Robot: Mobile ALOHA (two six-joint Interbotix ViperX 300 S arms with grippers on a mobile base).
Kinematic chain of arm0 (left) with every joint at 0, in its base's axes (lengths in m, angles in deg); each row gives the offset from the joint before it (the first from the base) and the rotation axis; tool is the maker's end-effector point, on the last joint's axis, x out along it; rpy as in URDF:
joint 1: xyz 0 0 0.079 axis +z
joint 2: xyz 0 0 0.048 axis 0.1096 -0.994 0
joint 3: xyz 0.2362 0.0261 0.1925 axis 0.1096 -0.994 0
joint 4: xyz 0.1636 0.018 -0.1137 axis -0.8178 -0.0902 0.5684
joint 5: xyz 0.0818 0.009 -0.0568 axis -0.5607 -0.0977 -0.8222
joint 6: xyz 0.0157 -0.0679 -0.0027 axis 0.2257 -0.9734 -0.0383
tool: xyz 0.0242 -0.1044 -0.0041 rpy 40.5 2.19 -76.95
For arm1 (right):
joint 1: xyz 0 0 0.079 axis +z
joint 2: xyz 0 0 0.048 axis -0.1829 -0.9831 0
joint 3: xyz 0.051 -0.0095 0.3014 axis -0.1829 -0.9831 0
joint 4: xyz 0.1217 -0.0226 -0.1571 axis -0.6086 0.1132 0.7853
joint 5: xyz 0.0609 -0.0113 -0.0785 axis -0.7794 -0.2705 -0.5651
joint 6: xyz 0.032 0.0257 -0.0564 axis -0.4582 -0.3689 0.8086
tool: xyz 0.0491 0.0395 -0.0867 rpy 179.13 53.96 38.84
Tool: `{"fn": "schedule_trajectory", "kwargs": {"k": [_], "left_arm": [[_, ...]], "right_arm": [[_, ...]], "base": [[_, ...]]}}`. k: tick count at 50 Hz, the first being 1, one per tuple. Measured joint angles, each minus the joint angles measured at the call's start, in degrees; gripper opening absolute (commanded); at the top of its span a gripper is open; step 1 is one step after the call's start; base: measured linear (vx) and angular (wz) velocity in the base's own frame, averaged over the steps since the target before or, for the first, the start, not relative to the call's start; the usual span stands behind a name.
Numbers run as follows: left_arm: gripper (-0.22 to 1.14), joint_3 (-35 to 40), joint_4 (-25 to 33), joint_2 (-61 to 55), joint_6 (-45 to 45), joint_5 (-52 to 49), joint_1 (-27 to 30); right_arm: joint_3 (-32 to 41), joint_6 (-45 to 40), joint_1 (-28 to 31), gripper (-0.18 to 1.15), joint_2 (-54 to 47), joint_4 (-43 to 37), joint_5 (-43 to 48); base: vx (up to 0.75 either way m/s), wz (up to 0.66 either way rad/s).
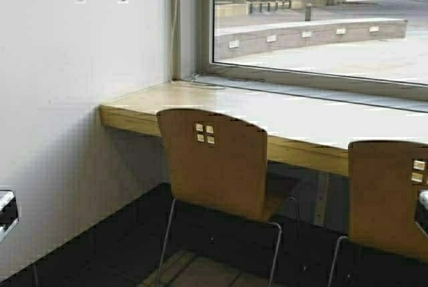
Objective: Push the chairs under the table
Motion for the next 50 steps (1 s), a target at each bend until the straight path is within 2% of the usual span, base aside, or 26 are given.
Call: {"fn": "schedule_trajectory", "kwargs": {"k": [9,35,50], "left_arm": [[1.01,-0.1,0.0,-1.5,0.1,0.0,-0.5],[1.01,1.1,0.5,-3.7,0.1,0.1,0.0],[1.01,1.1,1.4,-3.6,0.0,0.1,-0.1]], "right_arm": [[1.8,-0.1,-0.5,0.99,-3.6,0.0,-0.1],[1.9,-0.1,0.3,1.0,-2.5,-1.1,-1.0],[0.7,0.0,-0.2,0.99,-2.2,-1.1,-1.2]], "base": [[-0.42,-0.13],[-0.38,0.01],[-0.36,-0.14]]}}
